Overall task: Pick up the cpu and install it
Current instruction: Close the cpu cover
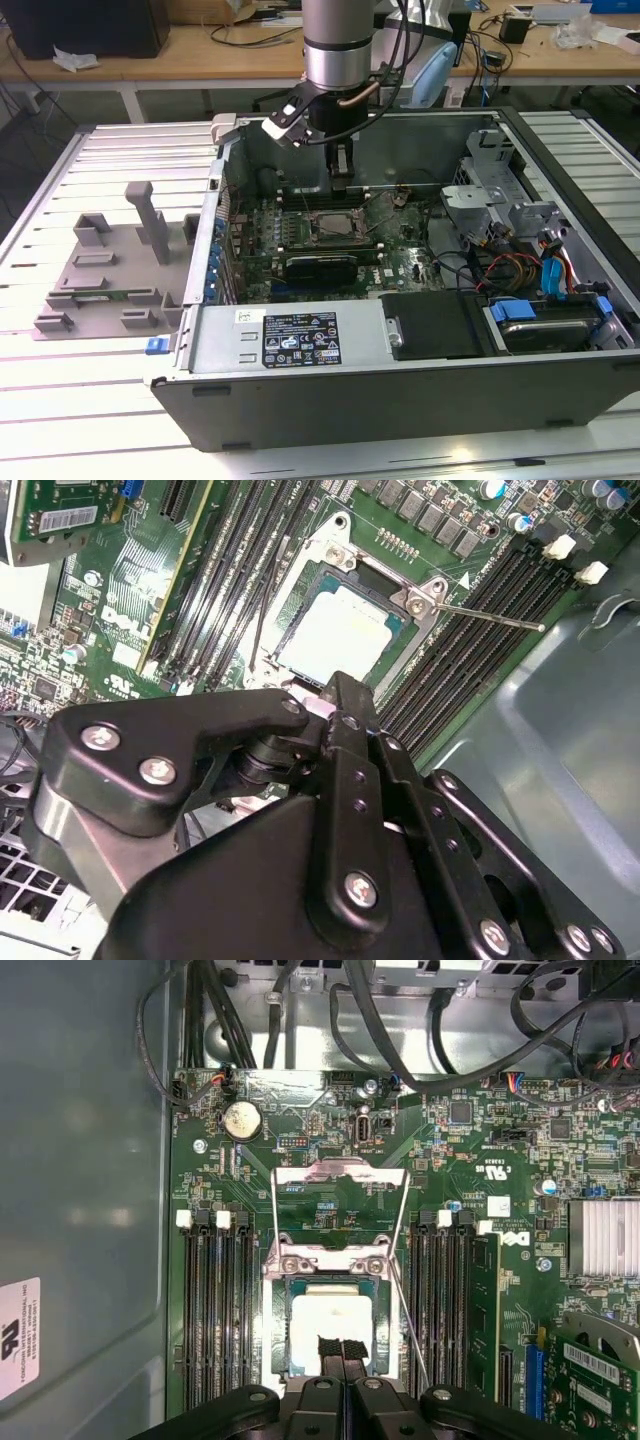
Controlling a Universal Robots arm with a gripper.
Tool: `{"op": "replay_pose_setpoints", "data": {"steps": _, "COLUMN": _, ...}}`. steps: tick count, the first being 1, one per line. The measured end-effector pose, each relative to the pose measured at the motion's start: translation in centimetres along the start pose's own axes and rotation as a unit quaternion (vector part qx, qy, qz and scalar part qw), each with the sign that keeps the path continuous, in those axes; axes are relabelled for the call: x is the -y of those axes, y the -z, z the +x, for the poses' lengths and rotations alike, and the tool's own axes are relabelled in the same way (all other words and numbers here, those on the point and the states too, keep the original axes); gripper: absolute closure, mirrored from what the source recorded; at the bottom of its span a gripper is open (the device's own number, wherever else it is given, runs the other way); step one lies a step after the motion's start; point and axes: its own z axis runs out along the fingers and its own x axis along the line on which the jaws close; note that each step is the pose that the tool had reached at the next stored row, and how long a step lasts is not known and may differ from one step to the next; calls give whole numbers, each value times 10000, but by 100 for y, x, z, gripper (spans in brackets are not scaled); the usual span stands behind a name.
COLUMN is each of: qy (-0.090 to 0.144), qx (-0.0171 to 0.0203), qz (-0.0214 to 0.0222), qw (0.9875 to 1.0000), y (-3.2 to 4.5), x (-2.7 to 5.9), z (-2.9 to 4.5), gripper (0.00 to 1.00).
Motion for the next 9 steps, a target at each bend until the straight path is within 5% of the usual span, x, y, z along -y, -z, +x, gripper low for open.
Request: {"op": "replay_pose_setpoints", "data": {"steps": 9, "qy": 0, "qx": 1, "qz": 0, "qw": 10000, "y": 4, "x": 0, "z": 0, "gripper": 89}}
